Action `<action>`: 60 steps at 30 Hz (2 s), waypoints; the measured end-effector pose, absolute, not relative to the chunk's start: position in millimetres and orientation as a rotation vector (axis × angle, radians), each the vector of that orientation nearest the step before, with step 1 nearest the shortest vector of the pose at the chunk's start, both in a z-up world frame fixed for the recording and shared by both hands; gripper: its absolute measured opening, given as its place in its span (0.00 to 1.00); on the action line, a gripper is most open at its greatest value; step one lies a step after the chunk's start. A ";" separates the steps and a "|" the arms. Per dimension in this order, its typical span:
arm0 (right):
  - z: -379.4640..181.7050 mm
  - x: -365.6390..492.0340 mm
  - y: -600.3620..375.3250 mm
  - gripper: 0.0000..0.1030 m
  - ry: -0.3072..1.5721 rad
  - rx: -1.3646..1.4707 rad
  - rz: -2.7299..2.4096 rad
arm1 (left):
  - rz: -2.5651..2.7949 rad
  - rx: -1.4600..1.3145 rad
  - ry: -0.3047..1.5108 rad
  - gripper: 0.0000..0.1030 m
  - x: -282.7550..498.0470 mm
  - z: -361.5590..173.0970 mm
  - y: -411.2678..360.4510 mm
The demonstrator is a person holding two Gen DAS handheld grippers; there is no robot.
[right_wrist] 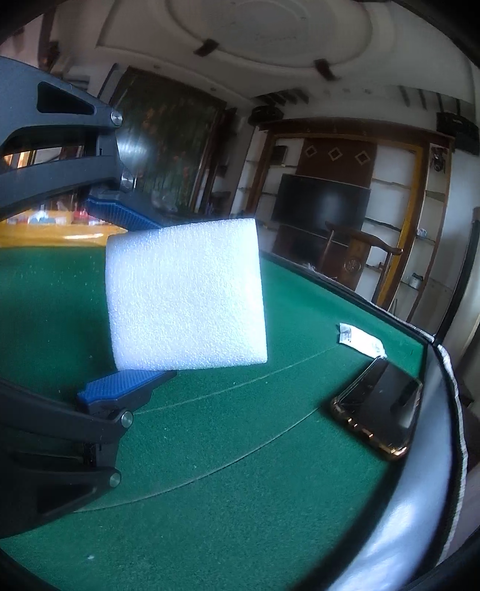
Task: Organize soft objects
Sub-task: 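Carry the paper packet into the yellow box and open the left gripper, then lower the white foam block into the yellow box and open the right gripper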
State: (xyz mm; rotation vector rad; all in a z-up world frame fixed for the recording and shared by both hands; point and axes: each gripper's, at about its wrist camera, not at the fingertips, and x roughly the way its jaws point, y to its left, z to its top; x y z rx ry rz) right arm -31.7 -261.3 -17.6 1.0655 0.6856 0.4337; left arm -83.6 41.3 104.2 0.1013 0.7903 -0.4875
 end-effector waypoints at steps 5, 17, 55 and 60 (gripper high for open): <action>-14.0 -34.9 -257.9 0.61 0.678 1.031 0.412 | -0.281 -0.012 0.772 0.48 -100.9 106.2 139.2; 2.8 -38.7 -234.4 0.61 0.700 0.884 0.359 | 0.036 -0.265 0.820 0.48 -126.8 60.7 297.9; 31.5 -123.8 134.8 0.62 1.017 -0.036 1.001 | 0.140 -0.475 0.683 0.69 -154.0 48.3 371.1; 13.3 -110.3 148.1 0.62 1.094 -0.073 0.969 | 0.143 -0.493 0.676 0.69 -158.8 47.8 373.6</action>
